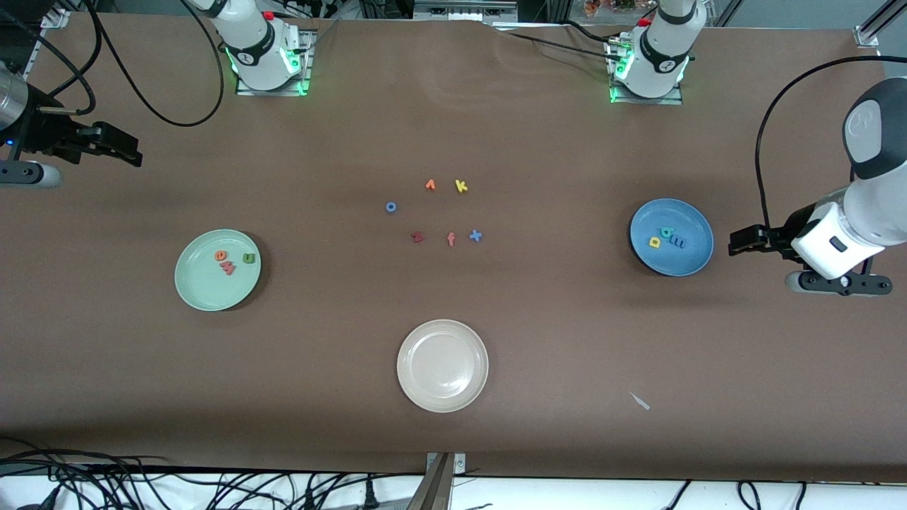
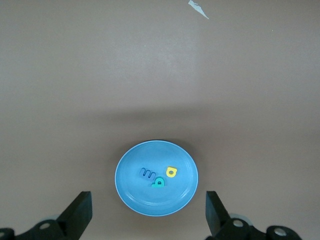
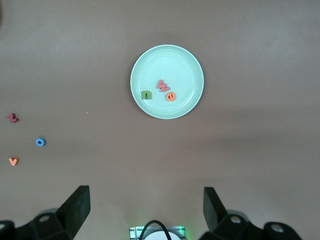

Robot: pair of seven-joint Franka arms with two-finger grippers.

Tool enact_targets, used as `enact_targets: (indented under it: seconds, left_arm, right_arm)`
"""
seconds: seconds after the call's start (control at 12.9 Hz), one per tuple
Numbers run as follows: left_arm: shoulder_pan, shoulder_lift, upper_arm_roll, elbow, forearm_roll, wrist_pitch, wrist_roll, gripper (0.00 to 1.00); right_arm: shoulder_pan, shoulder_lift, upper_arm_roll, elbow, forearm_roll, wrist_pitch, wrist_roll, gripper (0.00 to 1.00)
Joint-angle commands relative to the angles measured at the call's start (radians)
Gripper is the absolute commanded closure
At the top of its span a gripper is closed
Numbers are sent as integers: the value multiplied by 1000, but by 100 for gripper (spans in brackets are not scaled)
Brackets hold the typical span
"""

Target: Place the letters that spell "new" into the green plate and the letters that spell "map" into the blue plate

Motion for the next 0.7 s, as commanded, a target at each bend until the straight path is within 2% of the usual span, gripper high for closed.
enact_targets:
  seconds: [0.0, 0.62]
  left_arm:
    - [-10, -22, 9, -24, -2, 15, 9, 0]
    - [-17, -14, 9, -21, -2, 15, 7, 0]
  right_arm:
    - [-11, -8, 5, -8, 8, -3, -11, 0]
    - [-11, -8, 5, -8, 8, -2, -11, 0]
